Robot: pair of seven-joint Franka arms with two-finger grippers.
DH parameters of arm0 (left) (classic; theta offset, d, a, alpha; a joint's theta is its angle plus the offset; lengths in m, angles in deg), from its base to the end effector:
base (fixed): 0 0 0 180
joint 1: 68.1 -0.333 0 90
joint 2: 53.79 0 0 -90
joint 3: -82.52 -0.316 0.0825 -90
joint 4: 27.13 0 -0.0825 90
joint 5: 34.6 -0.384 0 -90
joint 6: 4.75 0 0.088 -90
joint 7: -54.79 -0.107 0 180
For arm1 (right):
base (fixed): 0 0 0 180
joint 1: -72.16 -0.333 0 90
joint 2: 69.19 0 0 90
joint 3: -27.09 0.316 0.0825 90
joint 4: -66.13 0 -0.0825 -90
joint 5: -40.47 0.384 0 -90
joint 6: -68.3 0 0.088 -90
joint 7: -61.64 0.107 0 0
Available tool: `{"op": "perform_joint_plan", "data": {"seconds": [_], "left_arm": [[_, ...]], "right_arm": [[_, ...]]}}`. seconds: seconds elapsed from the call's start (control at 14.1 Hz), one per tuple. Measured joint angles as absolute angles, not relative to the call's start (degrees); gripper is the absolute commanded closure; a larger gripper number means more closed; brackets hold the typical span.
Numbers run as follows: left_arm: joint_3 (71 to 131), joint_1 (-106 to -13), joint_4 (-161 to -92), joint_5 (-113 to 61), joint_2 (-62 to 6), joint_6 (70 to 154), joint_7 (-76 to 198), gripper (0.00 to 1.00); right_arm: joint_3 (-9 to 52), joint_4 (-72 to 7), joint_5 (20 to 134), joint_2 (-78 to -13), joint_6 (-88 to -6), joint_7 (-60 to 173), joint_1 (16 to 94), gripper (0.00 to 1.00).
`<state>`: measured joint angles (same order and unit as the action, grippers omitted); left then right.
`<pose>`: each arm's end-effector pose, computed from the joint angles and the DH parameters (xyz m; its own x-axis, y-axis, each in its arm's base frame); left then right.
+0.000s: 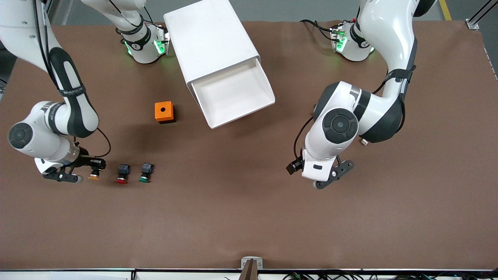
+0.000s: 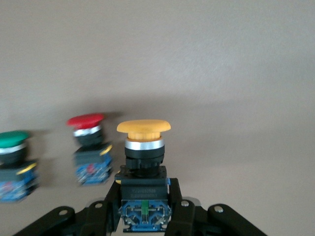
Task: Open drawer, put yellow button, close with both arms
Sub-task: 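Grasp the yellow-capped button with the right gripper, then carry the yellow button with the right gripper over the open drawer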
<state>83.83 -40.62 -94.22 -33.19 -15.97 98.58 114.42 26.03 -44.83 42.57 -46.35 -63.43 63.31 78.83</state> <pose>0.6464 -0.3524 0.4037 0.8521 0.5213 -0.0466 0.5216 -0.8532 -0.0047 0.6116 -0.0817 0.2759 0.9818 -0.1861 -0.0368 -0.1868 -0.9822 -0.0182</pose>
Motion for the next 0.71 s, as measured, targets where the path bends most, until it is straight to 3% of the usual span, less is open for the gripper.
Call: {"op": "perform_joint_plan", "data": {"seconds": [0.35,0.71], "left_arm": [[83.83,-40.61,-94.26,-33.19,-15.98,98.59,114.42,0.01],[83.83,-40.61,-94.28,-33.19,-15.99,98.60,114.42,0.01]], "right_arm": [[27.70,-44.48,44.38,-59.30,-47.92,78.88,72.38,1.00],[28.00,-44.41,47.09,-68.03,-39.46,94.35,64.05,1.00]]}}
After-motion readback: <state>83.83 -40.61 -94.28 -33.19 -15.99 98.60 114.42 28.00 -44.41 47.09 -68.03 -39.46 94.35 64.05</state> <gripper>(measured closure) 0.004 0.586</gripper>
